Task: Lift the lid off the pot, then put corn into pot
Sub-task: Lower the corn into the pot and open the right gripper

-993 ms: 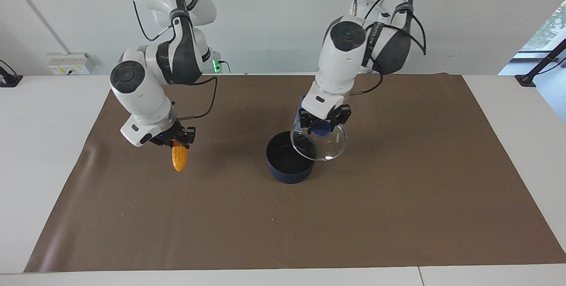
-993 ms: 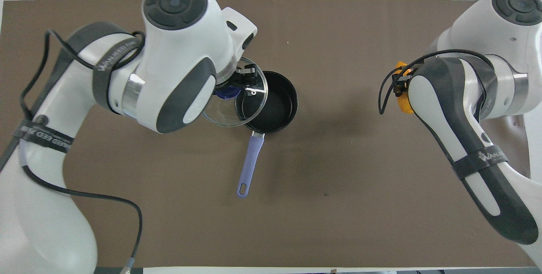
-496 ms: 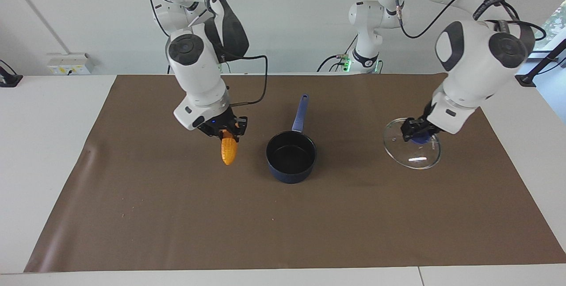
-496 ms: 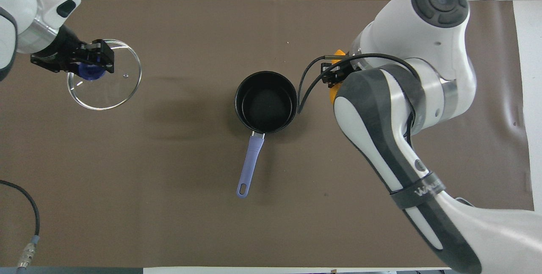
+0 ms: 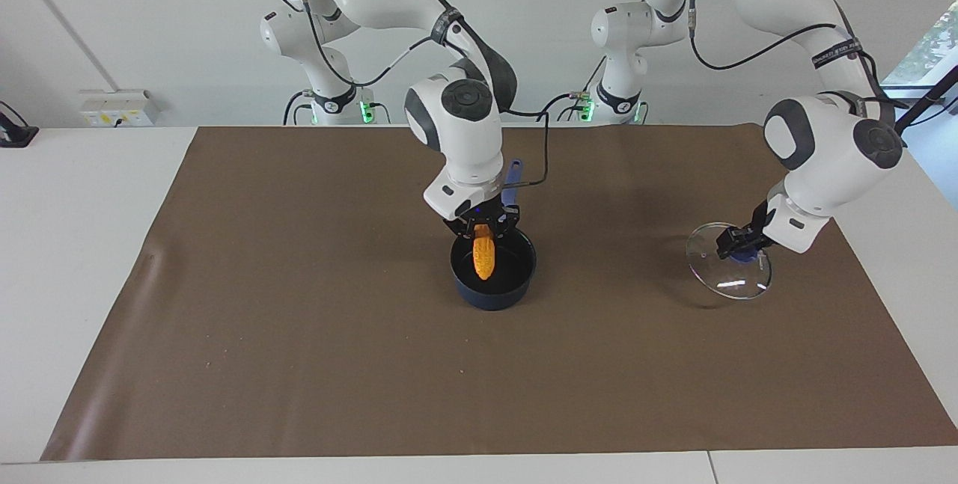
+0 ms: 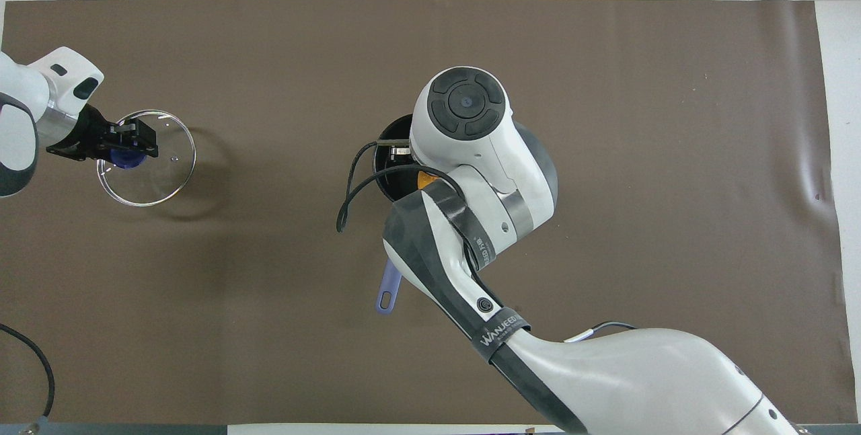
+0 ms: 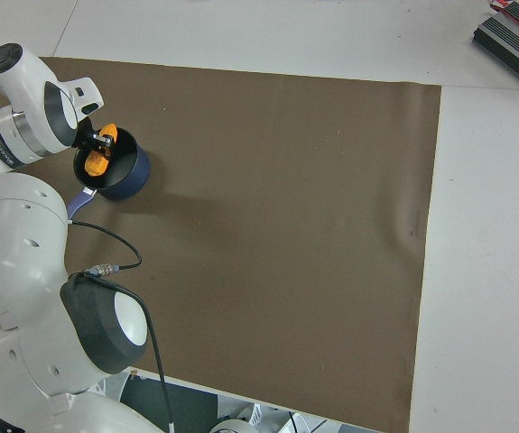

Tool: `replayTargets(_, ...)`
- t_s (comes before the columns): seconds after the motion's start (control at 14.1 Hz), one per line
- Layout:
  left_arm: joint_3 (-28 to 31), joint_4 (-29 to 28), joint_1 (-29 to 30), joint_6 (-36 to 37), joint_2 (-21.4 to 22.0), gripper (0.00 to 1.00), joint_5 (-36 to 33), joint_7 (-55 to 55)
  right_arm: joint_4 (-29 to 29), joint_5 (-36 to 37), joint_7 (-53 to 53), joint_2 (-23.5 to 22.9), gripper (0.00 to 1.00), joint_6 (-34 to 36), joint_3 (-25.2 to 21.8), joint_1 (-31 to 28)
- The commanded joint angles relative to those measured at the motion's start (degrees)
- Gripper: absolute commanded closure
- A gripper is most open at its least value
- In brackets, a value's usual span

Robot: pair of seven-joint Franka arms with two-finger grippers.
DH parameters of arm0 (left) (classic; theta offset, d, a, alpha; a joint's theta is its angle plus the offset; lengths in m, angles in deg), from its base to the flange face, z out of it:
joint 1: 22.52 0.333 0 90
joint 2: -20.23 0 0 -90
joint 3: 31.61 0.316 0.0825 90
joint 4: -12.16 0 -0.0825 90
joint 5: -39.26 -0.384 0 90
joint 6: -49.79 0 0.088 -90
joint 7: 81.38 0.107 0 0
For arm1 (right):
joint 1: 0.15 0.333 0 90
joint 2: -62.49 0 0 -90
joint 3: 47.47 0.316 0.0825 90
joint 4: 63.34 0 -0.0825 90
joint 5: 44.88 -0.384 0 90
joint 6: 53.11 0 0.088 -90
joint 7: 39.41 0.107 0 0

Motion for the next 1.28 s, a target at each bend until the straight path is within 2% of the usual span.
replayTargets(0.0,-0.45,-5.9,1.59,-4.42,3.13,1.0,-0.02,5.29,-0.19,0.65,0.95,-0.54,1.0,-0.49,-0.13,1.22)
replayTargets(0.21,-0.45,-7.83,1.69,-6.27,3.21,1.0,0.07,6.02,-3.26,0.73,2.45,-0.72,1.0,-4.0,-0.13,1.06)
replayTargets(0.5,-0.45,-8.89,1.86,-7.85,2.96,1.0,-0.02,6.9,-3.62,0.56,2.54,-0.63,1.0,-4.62,-0.13,0.97)
replayTargets(0.57,-0.45,-8.98,1.69,-8.55,2.86,1.0,-0.02,6.9,-3.53,0.56,2.54,-0.63,0.76,-4.71,-0.13,0.88)
replayTargets(0.64,-0.45,-8.98,1.95,-8.82,2.52,1.0,-0.02,7.68,-3.53,0.64,2.62,-0.63,0.43,-4.8,-0.13,0.88)
replayTargets(0.71,-0.45,-8.89,1.95,-9.26,2.16,1.0,-0.11,10.13,-3.27,0.65,2.62,-0.63,0.0,-4.8,-0.22,0.88)
replayTargets(0.99,-0.54,-8.98,1.95,-10.32,1.81,1.0,-0.11,11.21,-1.25,0.82,2.45,-0.54,0.0,-3.05,-0.48,0.0)
replayTargets(1.21,-0.54,-9.59,1.95,-10.32,1.9,1.0,-0.11,11.29,2.7,2.13,0.7,0.07,0.0,2.13,-0.75,-4.55)
